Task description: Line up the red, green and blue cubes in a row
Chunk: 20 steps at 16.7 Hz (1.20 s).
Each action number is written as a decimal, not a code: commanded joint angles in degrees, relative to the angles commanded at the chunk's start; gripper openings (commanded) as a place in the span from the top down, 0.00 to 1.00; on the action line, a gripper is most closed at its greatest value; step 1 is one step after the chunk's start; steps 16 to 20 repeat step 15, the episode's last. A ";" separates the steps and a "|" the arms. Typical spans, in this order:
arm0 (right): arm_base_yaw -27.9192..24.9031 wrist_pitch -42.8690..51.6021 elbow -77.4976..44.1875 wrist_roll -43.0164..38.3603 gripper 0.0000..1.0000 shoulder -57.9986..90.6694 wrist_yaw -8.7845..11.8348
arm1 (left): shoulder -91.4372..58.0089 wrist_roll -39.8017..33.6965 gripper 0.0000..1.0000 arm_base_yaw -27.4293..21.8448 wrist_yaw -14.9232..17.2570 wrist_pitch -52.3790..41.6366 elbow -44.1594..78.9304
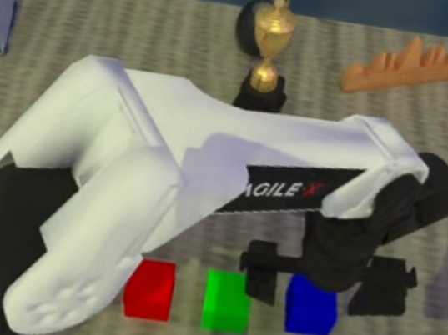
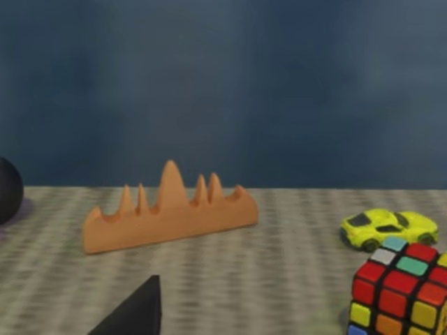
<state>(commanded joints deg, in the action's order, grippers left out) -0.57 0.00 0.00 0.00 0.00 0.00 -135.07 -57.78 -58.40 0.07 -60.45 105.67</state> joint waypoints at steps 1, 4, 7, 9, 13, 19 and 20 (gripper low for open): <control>0.00 0.00 0.00 0.00 0.00 0.00 0.00 | 0.00 0.00 0.00 0.00 0.00 0.00 0.00; 0.00 0.00 0.00 0.00 0.00 0.00 0.00 | 0.00 0.00 0.00 0.00 0.00 0.00 0.00; 0.00 0.00 0.00 0.00 0.00 0.00 0.00 | 0.13 0.03 0.00 -0.03 -0.03 -1.00 1.00; 0.00 0.00 0.00 0.00 0.00 0.00 0.00 | 0.76 -0.09 0.00 0.23 -0.07 -4.39 3.85; 0.00 0.00 0.00 0.00 0.00 0.00 0.00 | 2.40 -0.20 0.00 0.92 -0.03 -12.92 10.14; 0.00 0.00 0.00 0.00 0.00 0.00 0.00 | 2.87 -0.14 0.00 1.09 -0.03 -14.00 11.15; 0.00 0.00 0.00 0.00 0.00 0.00 0.00 | 2.87 -0.14 0.00 1.09 -0.03 -14.00 11.15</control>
